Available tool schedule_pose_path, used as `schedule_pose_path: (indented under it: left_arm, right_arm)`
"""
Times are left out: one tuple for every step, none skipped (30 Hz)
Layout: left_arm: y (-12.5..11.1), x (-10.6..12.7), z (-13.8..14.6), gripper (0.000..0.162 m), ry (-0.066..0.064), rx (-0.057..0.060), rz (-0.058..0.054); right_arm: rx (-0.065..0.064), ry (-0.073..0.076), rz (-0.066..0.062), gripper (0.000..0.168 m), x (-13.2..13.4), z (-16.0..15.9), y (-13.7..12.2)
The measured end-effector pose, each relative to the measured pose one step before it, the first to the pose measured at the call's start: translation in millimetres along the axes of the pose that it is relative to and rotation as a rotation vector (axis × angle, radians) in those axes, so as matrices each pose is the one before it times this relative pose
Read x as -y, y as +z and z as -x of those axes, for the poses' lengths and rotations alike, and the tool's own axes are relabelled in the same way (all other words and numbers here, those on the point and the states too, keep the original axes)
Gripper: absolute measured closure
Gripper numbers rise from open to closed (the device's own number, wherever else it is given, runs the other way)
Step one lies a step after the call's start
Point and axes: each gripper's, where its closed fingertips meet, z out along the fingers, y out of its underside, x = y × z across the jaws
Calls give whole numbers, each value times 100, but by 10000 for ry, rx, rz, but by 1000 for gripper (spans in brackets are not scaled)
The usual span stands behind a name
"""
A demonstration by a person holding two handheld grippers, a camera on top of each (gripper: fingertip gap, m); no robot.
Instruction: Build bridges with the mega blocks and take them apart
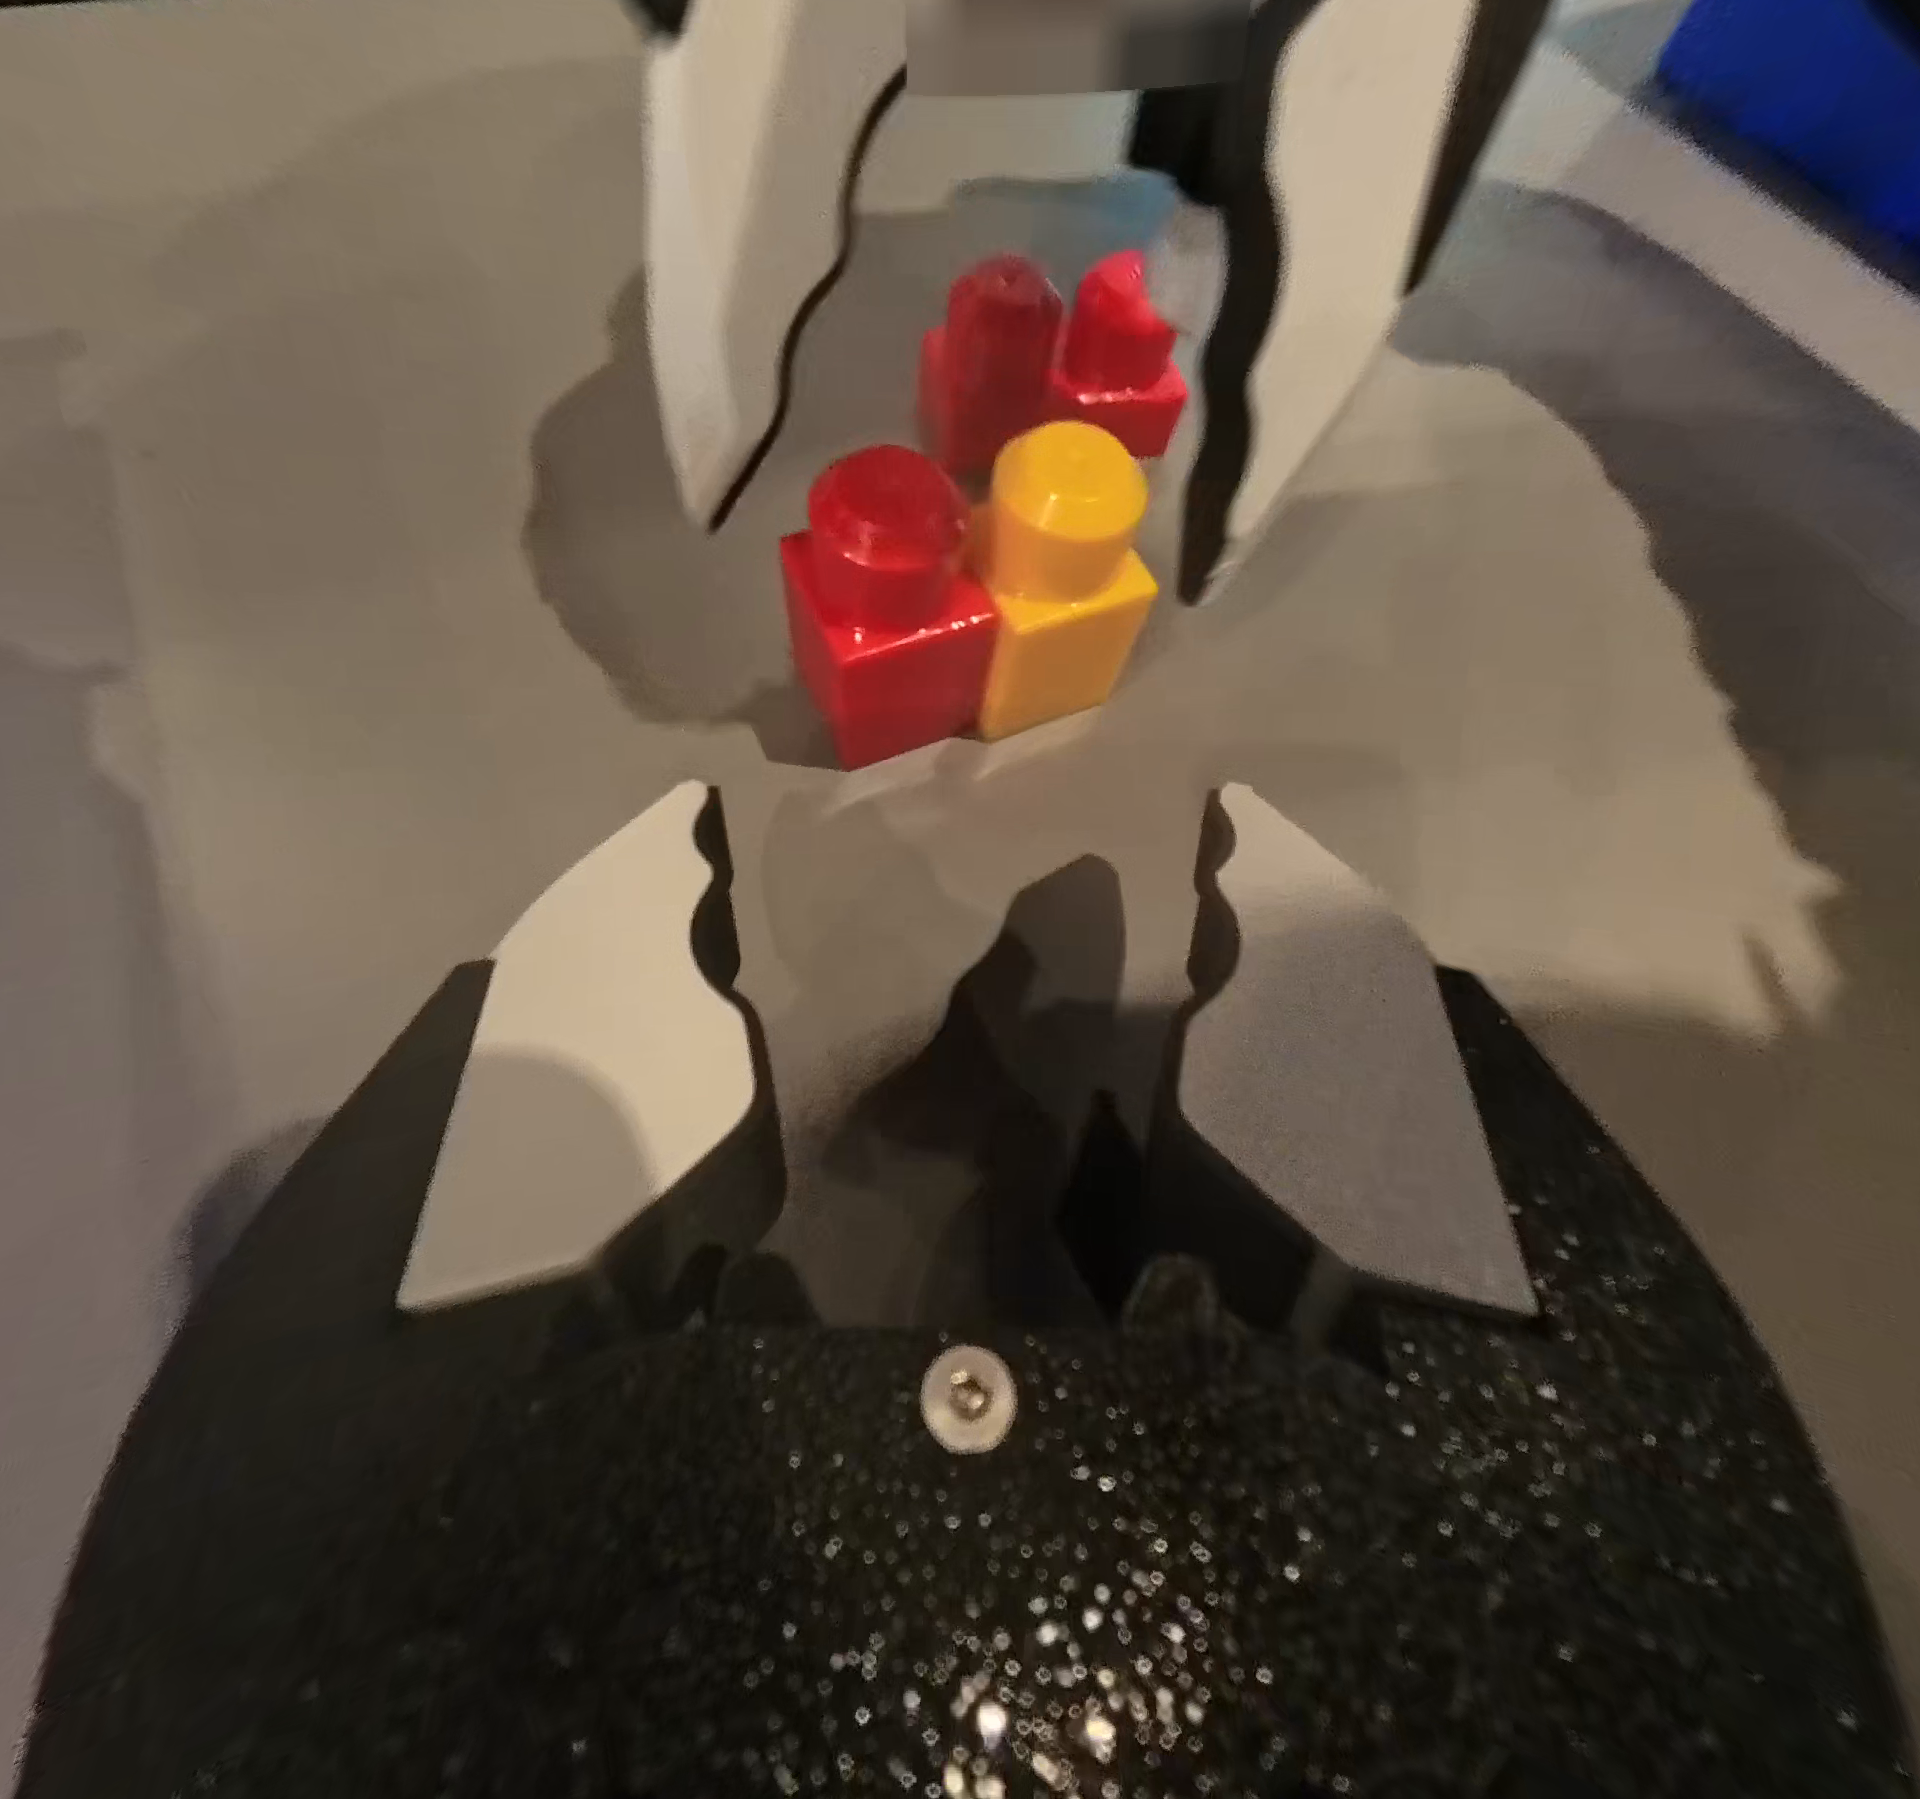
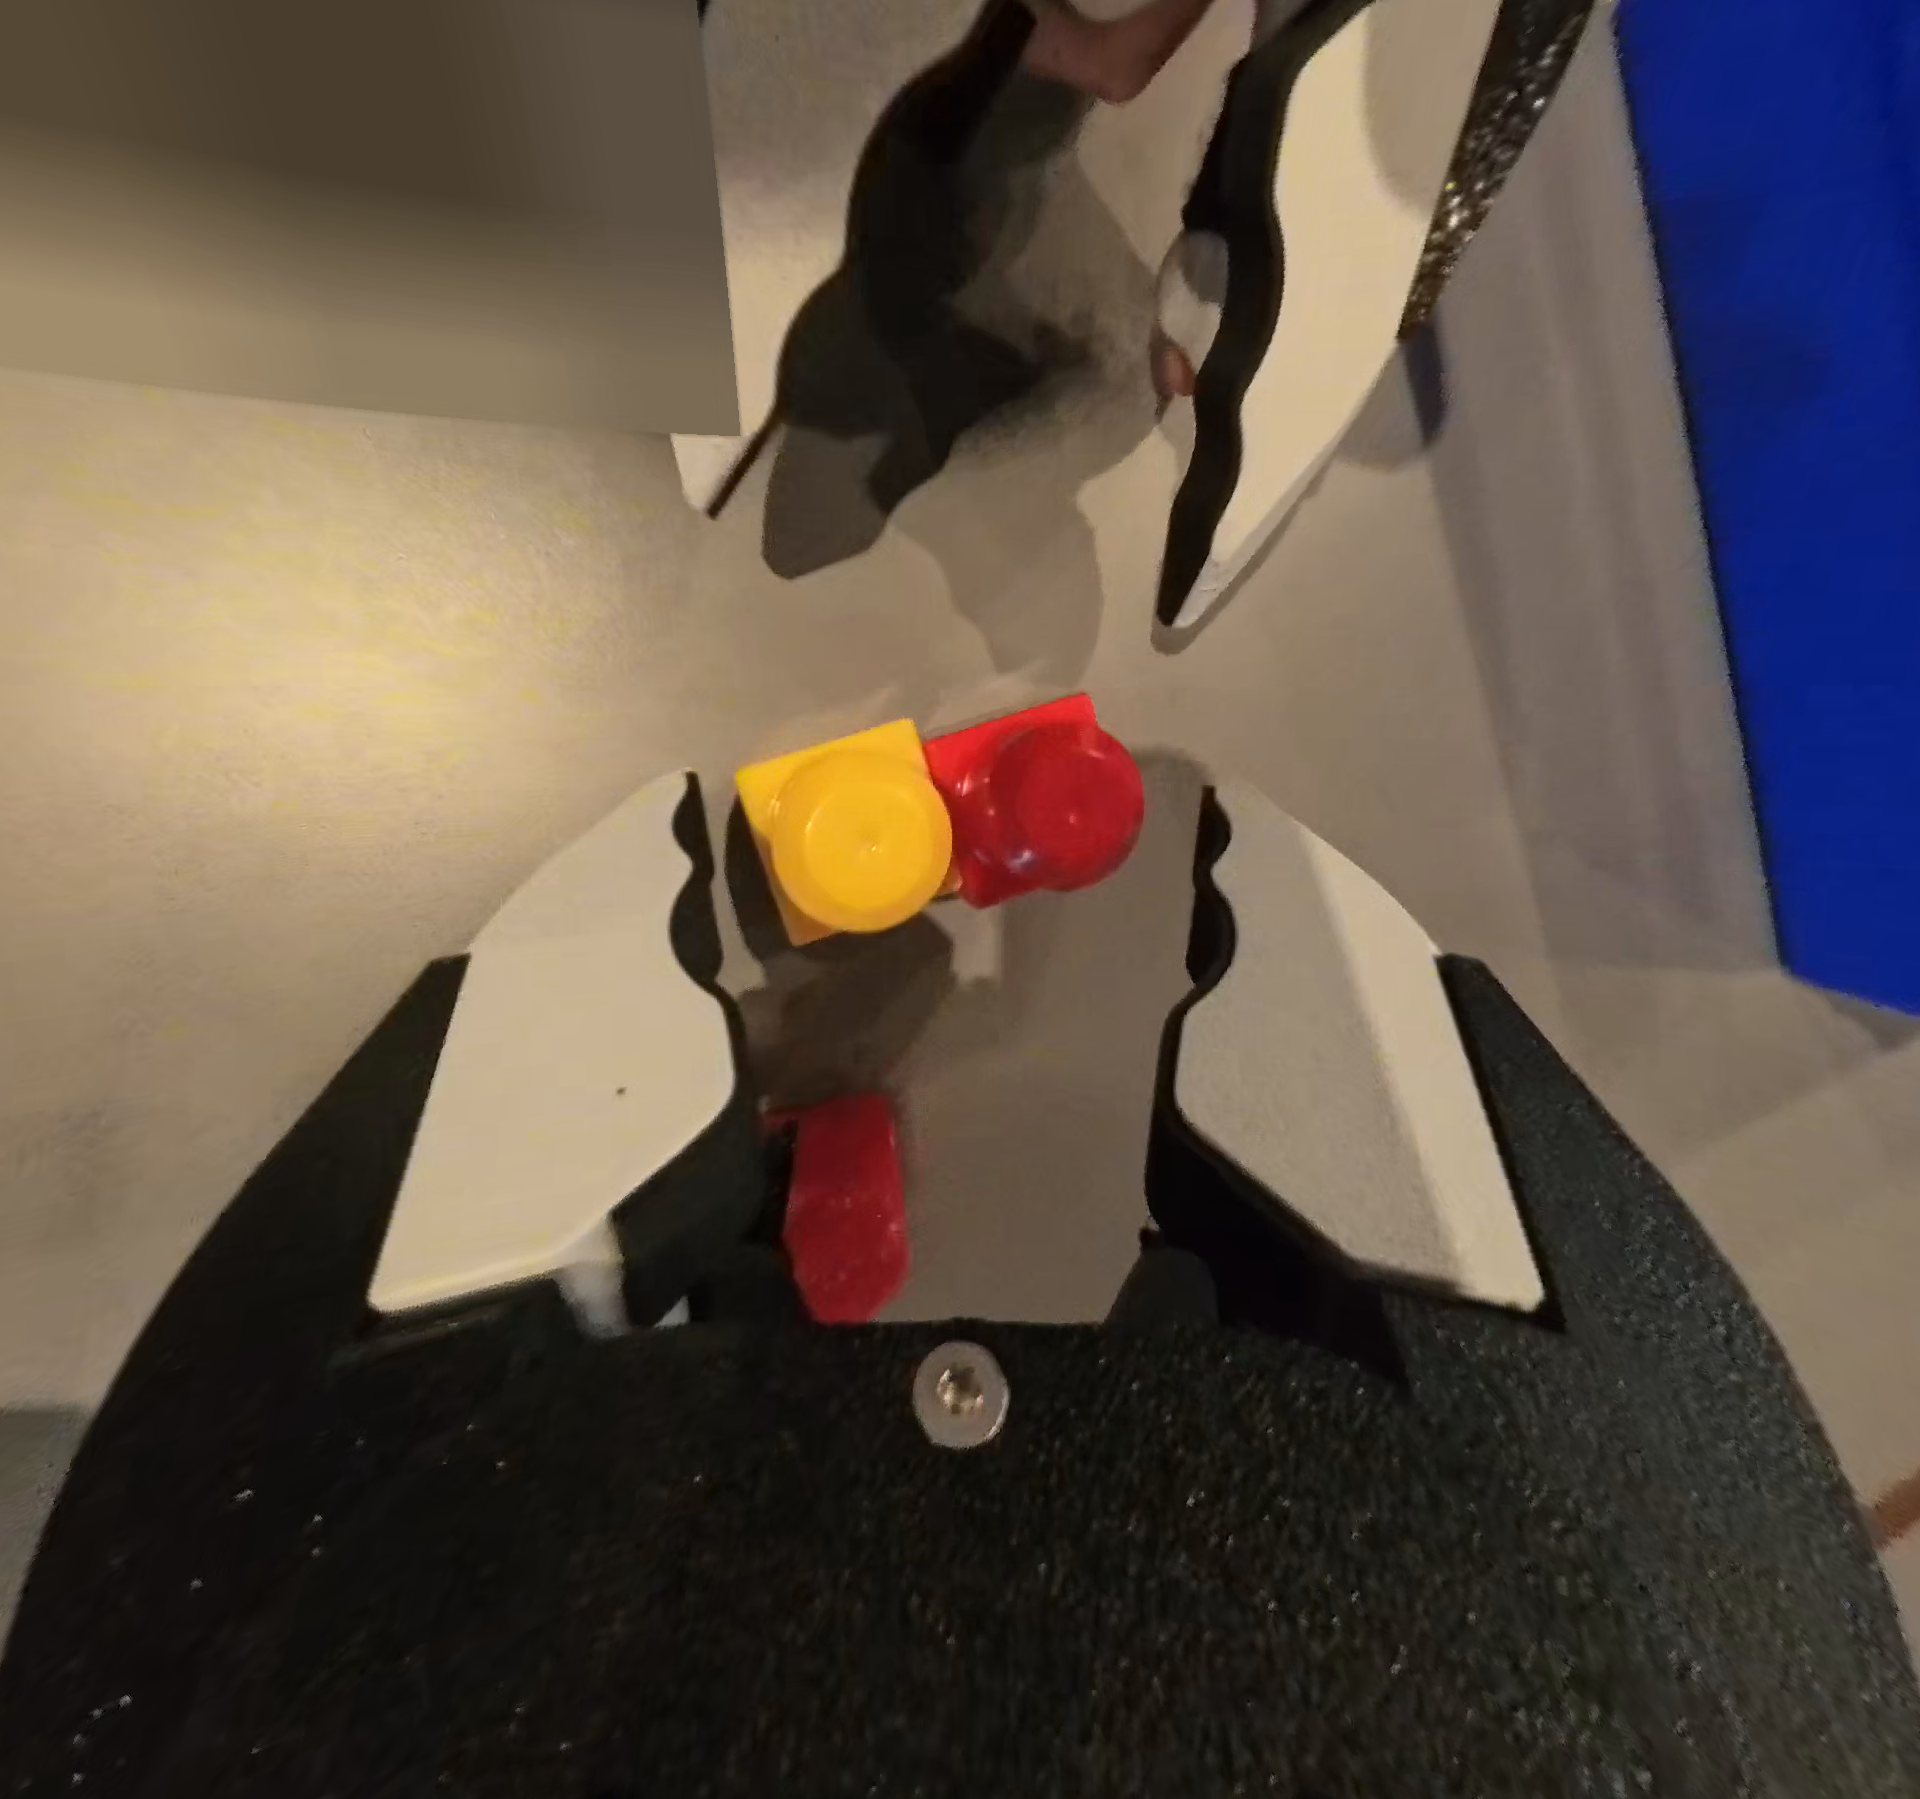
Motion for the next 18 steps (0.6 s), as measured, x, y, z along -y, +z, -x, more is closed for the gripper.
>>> schedule_pose_path:
  left_arm:
    - [0,-105,-86,76,90,-40,69]
    - [-35,-35,-81,76,74,-42,18]
    - [-65,9,-76,76,58,-52,-10]
    - [-59,3,-63,76,48,-44,-11]
    - [-52,5,-45,76,50,-31,-8]
    - [-36,5,-51,76,55,-38,-10]
    - [-17,-6,-71,76,55,-55,-11]
    - [6,-4,-97,76,53,-59,-11]
    - [21,-6,-85,76,54,-43,-12]
    - [17,3,-70,76,65,-29,-13]
    - [15,15,-71,76,78,-20,-16]
    - [8,13,-24,76,86,4,-18]
    - [-12,19,26,76,90,25,-22]
    - [-31,26,41,76,86,25,-28]
    - [-44,42,48,76,86,30,-42]
    - [-60,26,59,77,86,23,-32]
    - [-78,0,-3,77,82,-7,-2]
    - [-104,27,-16,77,88,-12,-11]
  right_arm:
    - [158,-90,163,82,-202,12,382]
    - [192,-8,145,83,-215,83,331]
    - [204,75,70,85,-148,132,267]
    - [176,129,53,86,-142,119,201]
    - [112,132,88,87,-198,66,150]
    - [36,110,83,89,-192,21,107]
    - [33,91,-26,90,-8,56,-14]
    - [175,168,-62,93,64,233,-117]
    - [93,336,-33,93,39,114,-96]
    - [-1,354,-20,94,11,29,-62]
    - [-58,344,-73,94,18,19,-39]
    - [-185,412,-74,94,6,-130,11]
    - [-190,405,-57,94,23,-86,13]
    - [-236,368,-13,94,-16,-73,6]
    - [-463,475,109,94,-126,-329,55]
    - [-347,485,125,94,-14,-119,41]
    - [-310,485,124,94,39,44,20]
    - [-471,500,273,94,-96,-112,17]
